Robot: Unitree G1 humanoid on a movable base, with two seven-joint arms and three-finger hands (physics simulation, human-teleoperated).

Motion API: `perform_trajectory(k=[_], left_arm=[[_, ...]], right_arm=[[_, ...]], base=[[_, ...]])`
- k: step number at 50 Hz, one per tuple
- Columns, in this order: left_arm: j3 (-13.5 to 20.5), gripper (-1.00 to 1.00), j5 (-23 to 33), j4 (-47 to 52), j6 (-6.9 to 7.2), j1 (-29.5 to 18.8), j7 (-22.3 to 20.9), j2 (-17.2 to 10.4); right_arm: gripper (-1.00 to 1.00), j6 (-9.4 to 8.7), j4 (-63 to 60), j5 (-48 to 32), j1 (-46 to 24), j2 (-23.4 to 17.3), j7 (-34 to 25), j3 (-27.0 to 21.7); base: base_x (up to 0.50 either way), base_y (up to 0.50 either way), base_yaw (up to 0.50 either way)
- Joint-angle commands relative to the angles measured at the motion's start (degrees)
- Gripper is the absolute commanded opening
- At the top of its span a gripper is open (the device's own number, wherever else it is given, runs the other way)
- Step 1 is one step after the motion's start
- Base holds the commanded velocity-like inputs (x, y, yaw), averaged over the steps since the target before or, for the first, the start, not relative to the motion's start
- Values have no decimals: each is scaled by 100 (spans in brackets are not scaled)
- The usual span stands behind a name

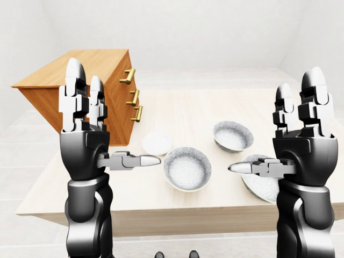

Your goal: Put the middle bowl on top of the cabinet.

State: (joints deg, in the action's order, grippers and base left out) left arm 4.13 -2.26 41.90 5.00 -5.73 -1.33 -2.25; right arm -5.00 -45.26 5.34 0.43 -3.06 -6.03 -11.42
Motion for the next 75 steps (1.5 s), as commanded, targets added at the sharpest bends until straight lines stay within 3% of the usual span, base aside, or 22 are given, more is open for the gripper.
perform_trajectory(k=[1, 45, 64, 75], left_arm=[[-44, 100, -46, 97, 0, 54, 9, 17], [-176, 100, 116, -119, 0, 122, -213, 24], [-205, 100, 147, -97, 0, 262, -231, 61], [-191, 100, 144, -144, 0, 244, -242, 57]], right_arm=[[100, 0, 47, -6, 42, -10, -13, 24], [100, 0, 64, -105, -3, -29, -99, 8], [100, 0, 110, -200, 102, 40, -82, 93], [100, 0, 197, -254, 118, 41, -71, 78]], base=[[16, 49, 0], [21, 49, 0], [1, 1, 0], [42, 0, 0]])
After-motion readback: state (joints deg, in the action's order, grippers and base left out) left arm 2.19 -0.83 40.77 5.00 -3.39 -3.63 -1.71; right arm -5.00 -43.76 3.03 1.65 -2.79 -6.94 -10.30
